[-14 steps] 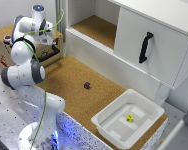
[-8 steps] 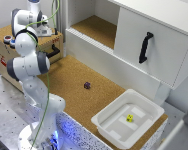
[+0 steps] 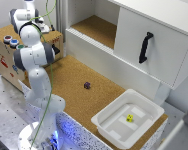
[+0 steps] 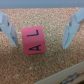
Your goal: Grasp the pink block, then rotate it right
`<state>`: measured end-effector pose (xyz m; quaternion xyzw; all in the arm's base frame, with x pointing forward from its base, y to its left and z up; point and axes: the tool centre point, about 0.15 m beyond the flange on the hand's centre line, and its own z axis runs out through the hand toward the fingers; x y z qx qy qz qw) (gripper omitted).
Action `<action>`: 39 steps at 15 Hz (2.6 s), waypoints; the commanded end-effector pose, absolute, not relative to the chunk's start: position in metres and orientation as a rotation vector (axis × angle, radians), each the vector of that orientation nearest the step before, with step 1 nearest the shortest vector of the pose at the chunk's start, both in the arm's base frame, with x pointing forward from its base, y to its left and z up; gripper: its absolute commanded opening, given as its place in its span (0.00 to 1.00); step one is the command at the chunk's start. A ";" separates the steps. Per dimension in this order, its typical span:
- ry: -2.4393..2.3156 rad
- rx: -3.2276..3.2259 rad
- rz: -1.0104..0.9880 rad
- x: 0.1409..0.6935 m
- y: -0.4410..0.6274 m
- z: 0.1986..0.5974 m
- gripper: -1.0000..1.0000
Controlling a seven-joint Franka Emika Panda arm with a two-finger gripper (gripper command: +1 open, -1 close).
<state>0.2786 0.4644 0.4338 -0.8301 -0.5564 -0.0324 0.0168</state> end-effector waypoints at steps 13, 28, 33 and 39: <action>-1.824 -2.631 0.017 0.296 0.475 0.466 0.00; -0.953 -2.983 0.117 0.306 0.515 0.462 0.00; -0.311 -3.222 -0.063 0.305 0.513 0.466 0.00; 0.025 -3.296 -0.153 0.341 0.478 0.452 0.00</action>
